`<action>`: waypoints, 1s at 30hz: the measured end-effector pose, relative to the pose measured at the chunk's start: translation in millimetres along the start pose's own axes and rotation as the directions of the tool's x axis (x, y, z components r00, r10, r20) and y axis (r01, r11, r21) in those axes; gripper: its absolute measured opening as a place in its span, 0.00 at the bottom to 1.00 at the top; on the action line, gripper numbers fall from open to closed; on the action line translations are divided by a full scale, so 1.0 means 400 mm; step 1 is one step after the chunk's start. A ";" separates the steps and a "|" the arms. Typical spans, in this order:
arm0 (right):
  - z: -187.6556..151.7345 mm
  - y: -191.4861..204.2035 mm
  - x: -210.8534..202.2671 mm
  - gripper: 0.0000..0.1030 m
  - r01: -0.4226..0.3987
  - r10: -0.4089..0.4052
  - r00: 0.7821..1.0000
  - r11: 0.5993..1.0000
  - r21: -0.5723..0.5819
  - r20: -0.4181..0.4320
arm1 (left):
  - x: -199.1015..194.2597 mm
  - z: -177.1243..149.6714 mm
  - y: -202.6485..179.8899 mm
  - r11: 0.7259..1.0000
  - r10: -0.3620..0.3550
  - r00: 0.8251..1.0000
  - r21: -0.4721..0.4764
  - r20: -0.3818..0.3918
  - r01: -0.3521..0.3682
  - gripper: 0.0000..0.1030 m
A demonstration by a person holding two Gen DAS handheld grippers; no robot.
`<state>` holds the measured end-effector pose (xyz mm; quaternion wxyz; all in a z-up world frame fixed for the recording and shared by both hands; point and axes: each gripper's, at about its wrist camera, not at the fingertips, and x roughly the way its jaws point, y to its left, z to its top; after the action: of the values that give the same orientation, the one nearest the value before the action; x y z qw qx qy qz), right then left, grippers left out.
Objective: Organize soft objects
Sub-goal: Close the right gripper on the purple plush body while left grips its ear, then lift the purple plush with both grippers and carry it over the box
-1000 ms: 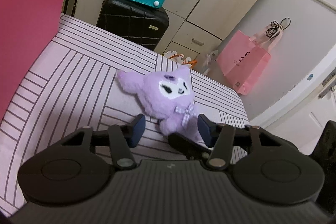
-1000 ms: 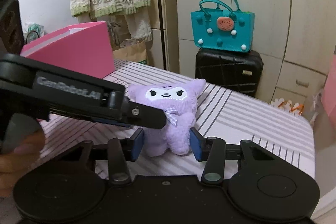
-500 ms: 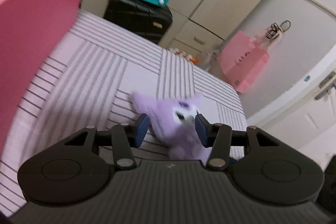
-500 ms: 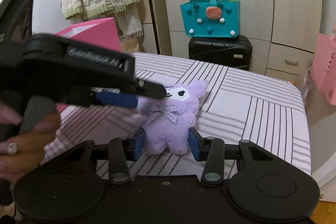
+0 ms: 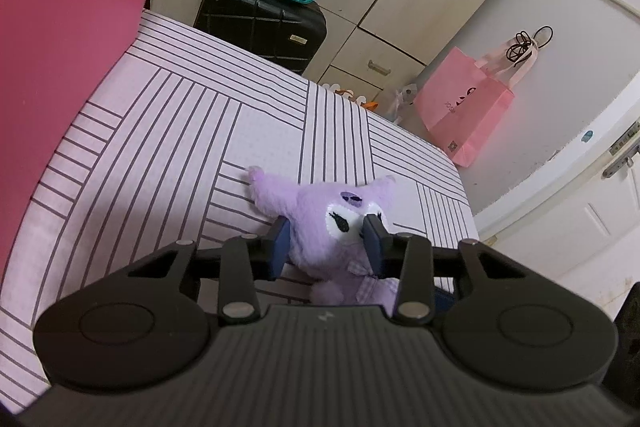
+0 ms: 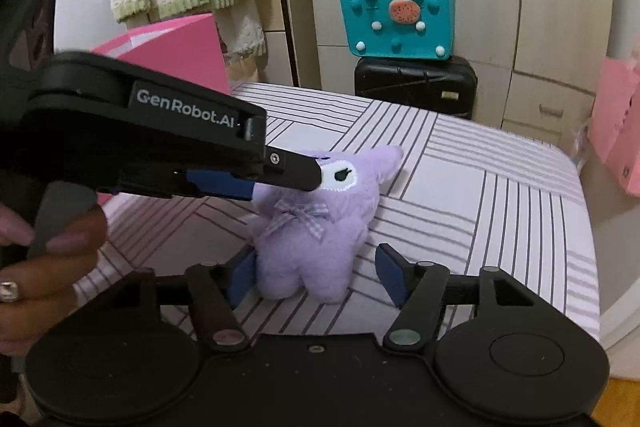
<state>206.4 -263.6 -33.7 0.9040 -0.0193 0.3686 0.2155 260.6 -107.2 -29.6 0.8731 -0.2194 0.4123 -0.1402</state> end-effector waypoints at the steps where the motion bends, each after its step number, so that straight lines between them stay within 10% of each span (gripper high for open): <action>1: 0.004 0.002 0.006 0.72 0.010 -0.010 1.000 1.000 -0.006 -0.001 | 0.001 -0.001 0.000 1.000 0.001 1.000 0.001 0.001 -0.001 0.37; 8: 0.027 -0.010 0.011 0.56 -0.045 0.045 0.999 0.996 0.079 0.002 | 0.001 0.001 -0.004 1.000 -0.018 1.000 -0.001 -0.020 0.018 0.35; 30: 0.034 0.123 -0.156 0.56 -0.142 0.142 0.990 0.990 0.015 -0.008 | -0.270 -0.026 -0.027 0.982 -0.027 0.999 0.188 -0.037 0.033 0.32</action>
<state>155.7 -239.8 24.4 0.8848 0.0126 0.3748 0.2765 184.9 -73.2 41.0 0.8805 -0.1396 0.4086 -0.1955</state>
